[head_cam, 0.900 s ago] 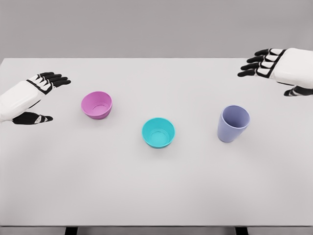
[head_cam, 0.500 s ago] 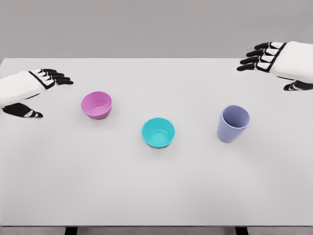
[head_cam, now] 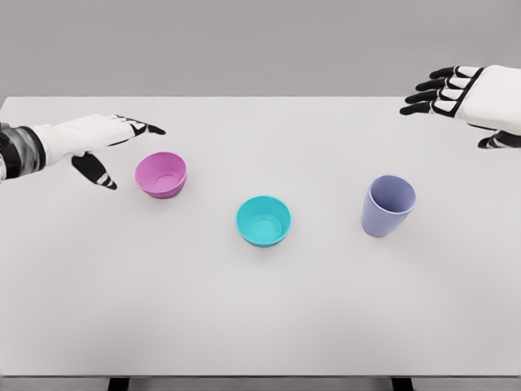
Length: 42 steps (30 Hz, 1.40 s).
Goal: Stacking bowl and cup with both arms
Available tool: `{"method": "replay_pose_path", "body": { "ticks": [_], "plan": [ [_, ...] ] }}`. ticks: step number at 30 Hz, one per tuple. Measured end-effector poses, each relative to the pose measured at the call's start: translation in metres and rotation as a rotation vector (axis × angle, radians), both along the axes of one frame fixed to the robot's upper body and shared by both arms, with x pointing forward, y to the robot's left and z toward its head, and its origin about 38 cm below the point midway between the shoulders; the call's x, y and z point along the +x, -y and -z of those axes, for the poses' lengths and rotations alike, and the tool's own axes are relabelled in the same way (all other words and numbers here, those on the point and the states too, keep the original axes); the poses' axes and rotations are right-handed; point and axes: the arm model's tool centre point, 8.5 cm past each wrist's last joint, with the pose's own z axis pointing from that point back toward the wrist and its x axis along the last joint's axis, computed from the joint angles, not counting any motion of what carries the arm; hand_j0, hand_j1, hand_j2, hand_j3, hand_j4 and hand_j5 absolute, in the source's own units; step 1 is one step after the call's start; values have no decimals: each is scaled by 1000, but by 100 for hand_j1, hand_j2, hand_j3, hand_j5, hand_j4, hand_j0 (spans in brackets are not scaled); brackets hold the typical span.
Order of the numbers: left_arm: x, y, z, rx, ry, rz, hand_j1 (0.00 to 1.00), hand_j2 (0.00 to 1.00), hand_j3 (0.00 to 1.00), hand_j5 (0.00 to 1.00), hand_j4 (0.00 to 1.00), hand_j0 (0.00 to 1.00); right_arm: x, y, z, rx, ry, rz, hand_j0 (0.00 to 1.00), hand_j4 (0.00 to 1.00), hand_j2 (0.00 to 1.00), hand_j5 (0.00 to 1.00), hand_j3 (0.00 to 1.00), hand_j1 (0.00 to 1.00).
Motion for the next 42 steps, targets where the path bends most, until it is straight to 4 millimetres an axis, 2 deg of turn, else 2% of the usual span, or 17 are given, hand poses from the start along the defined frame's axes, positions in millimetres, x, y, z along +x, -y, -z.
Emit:
{"method": "replay_pose_path", "body": {
  "ticks": [3, 7, 10, 11, 14, 17, 20, 26, 31, 42],
  "plan": [
    [3, 14, -6, 32, 8, 34, 100, 100, 100, 100, 100, 100, 1, -4, 3, 2, -8, -10, 100, 100, 100, 100, 100, 100],
    [-2, 29, 14, 68, -42, 73, 100, 100, 100, 100, 100, 100, 1, -5, 3, 1, -11, -14, 100, 100, 100, 100, 100, 100],
    [4, 39, 7, 99, -29, 98, 100, 100, 100, 100, 100, 100, 2, -7, 6, 9, -15, -20, 100, 100, 100, 100, 100, 100],
    [4, 41, 12, 110, -43, 104, 100, 100, 100, 100, 100, 100, 2, -8, 6, 12, -15, -21, 100, 100, 100, 100, 100, 100],
    [3, 42, 22, 126, -73, 110, 100, 100, 100, 100, 100, 100, 2, -9, 5, 16, -10, -24, 100, 100, 100, 100, 100, 100],
    [13, 45, 7, 136, -64, 110, 100, 100, 100, 100, 100, 100, 2, -9, 5, 17, -11, -23, 100, 100, 100, 100, 100, 100],
    [11, 44, 22, 139, -116, 110, 100, 100, 100, 100, 100, 100, 3, -13, 7, 31, -11, -33, 100, 100, 100, 100, 100, 100],
    [12, 43, 29, 140, -143, 104, 100, 100, 100, 100, 100, 100, 5, -17, 6, 45, -5, -42, 100, 100, 100, 100, 100, 100],
    [18, 42, 22, 143, -126, 100, 100, 100, 100, 100, 100, 100, 5, -17, 7, 47, -7, -42, 100, 100, 100, 100, 100, 100],
    [25, 42, 29, 166, -120, 88, 100, 100, 100, 100, 100, 100, 5, -16, 7, 45, -7, -39, 100, 100, 100, 100, 100, 100]
  ]
}}
